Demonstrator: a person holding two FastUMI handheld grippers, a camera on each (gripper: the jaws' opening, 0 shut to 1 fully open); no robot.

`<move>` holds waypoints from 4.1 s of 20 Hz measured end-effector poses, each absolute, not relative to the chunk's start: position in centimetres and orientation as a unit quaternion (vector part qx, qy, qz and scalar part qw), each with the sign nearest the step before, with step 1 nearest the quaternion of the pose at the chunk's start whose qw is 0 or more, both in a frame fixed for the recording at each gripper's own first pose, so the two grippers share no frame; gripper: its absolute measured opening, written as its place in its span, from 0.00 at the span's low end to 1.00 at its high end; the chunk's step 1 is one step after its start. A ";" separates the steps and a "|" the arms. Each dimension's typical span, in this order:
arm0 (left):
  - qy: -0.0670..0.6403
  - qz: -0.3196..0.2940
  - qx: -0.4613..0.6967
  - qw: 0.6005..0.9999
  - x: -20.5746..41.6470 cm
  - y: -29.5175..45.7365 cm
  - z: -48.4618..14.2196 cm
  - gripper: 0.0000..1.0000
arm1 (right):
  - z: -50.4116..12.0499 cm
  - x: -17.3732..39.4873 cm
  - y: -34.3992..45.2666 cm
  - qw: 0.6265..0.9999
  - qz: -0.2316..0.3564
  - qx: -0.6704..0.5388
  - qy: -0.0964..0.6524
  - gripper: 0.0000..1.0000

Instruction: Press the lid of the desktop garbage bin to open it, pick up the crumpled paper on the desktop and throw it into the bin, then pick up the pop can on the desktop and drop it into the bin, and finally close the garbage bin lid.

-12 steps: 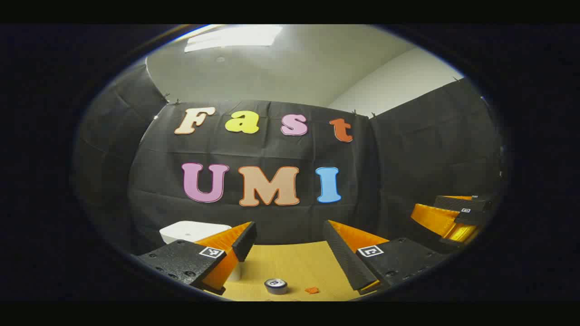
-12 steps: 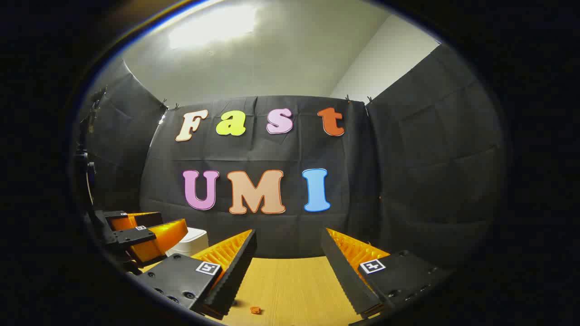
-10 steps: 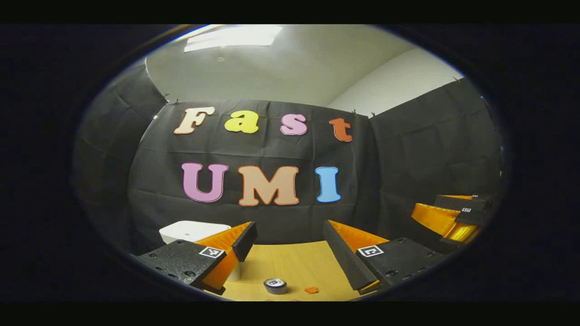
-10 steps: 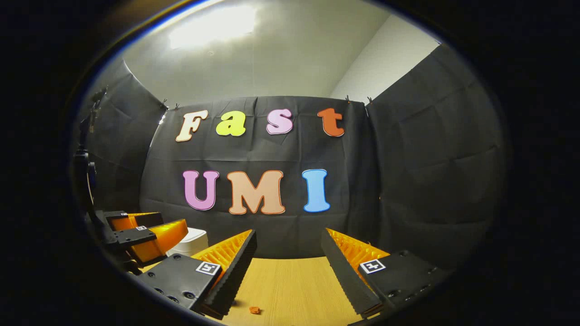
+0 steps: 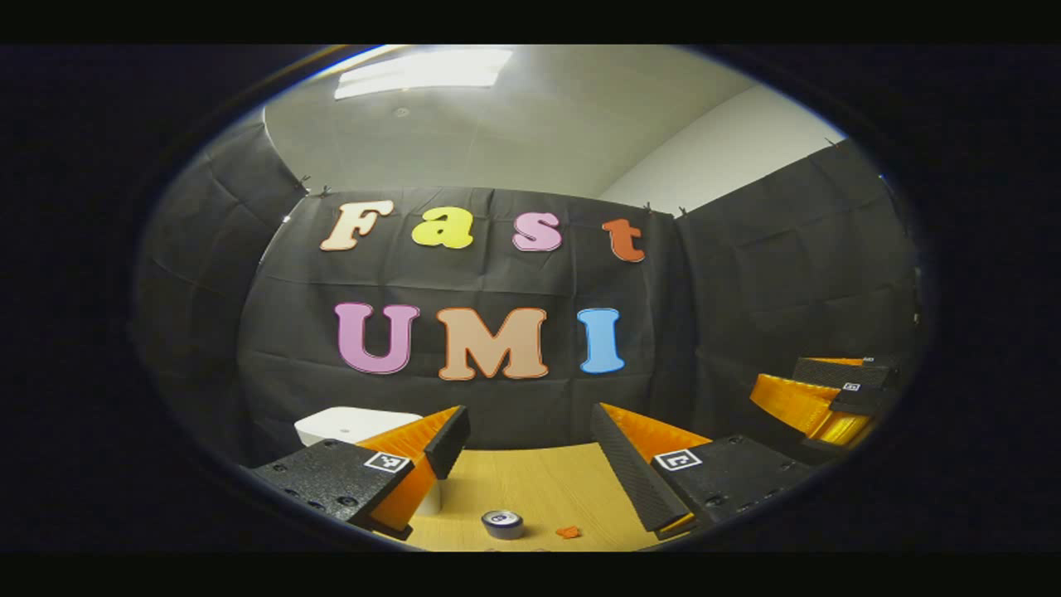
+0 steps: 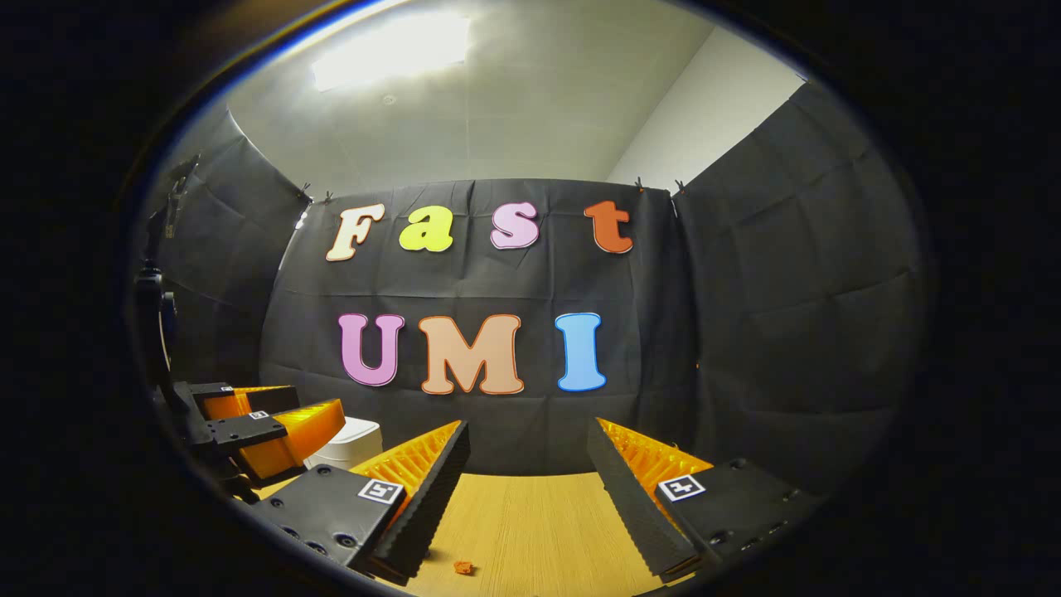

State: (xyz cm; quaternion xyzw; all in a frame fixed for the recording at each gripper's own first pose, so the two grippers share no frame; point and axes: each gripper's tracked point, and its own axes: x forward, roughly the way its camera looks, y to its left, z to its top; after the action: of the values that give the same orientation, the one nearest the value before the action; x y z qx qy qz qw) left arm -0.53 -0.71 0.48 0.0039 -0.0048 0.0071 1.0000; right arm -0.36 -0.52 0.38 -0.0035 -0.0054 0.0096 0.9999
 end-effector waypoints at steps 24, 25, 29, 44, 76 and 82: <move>0.007 0.058 0.008 0.998 -1.8 -0.6 -0.5 0.91 | -0.8 0.1 -1.1 0.999 0.046 0.004 0.001 0.95; 0.007 0.060 0.008 0.998 -1.8 -0.6 -0.5 0.91 | -0.8 0.3 -1.2 0.999 0.048 0.003 0.002 0.95; 0.012 0.069 0.011 0.997 -2.0 -0.7 -0.8 0.91 | -1.2 0.4 -1.2 0.998 0.061 0.002 0.006 0.95; -0.019 0.113 0.069 0.991 0.8 6.8 1.2 0.85 | -3.9 2.3 2.0 0.994 0.107 -0.008 0.030 0.95; 0.016 0.119 0.048 0.992 7.7 24.3 -4.8 0.73 | -6.7 6.6 13.1 0.995 0.060 -0.039 0.066 0.96; 0.010 0.118 0.049 0.992 2.3 20.1 -3.7 0.96 | -9.8 7.6 11.8 0.990 0.099 -0.030 0.094 0.96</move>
State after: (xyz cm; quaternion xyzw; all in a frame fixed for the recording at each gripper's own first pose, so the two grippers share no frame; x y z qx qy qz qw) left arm 2.32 20.10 -3.68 0.0492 0.0100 0.1184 0.9917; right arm 7.59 11.78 -9.80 -0.0297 0.0936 0.0992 0.9902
